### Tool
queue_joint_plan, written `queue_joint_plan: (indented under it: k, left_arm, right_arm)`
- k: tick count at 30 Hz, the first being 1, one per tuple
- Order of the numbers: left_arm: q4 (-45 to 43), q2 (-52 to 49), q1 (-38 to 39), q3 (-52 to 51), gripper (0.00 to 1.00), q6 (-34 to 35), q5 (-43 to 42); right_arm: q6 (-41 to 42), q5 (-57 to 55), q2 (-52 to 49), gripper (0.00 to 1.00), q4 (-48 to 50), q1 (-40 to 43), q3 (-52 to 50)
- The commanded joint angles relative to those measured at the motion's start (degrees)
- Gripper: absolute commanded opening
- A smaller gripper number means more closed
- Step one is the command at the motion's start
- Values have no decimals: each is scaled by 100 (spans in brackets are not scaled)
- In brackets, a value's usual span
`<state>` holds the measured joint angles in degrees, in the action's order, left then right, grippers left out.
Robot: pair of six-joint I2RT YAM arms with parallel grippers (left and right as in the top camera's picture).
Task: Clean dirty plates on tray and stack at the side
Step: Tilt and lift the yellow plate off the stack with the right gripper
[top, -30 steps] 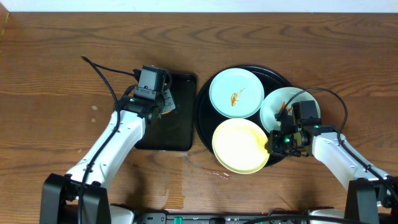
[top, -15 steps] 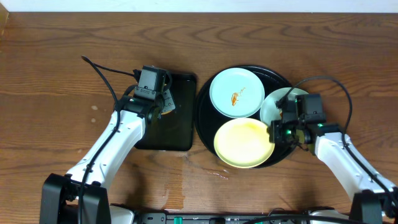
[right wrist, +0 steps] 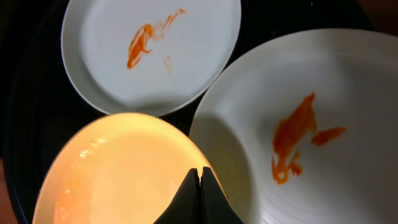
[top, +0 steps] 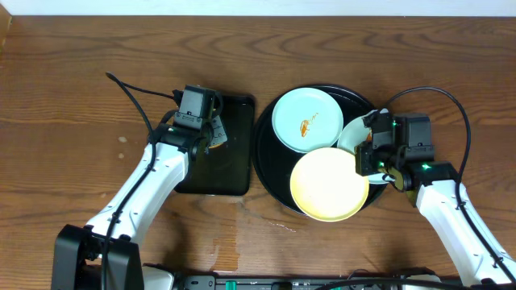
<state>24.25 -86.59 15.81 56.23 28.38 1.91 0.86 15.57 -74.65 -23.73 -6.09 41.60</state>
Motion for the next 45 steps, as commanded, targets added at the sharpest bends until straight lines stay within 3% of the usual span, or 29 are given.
queue_joint_plan:
  k: [1, 3, 9, 18, 29, 36, 45]
  left_arm:
    - [15, 11, -11, -66, 9, -94, 94]
    - [17, 11, -11, -66, 9, -94, 94]
    - [13, 11, -11, -66, 9, -94, 96]
    - [15, 11, -11, -66, 9, -94, 94]
    - [22, 11, -11, -66, 10, -94, 94]
    - [20, 11, -11, -66, 10, -94, 94]
    - [20, 11, -11, -66, 10, -94, 94]
  right_arm:
    - [-37, -57, 39, 2, -118, -37, 129]
    - [131, -57, 42, 11, -332, -37, 127]
    - [721, -76, 42, 23, -1329, -37, 127]
    - [1397, -184, 42, 24, -1790, -33, 127]
    - [1346, -238, 389, 28, -1912, -17, 350]
    - [1609, -1016, 518, 27, -2321, 114, 361]
    - [1604, -610, 225, 27, -2385, 114, 140]
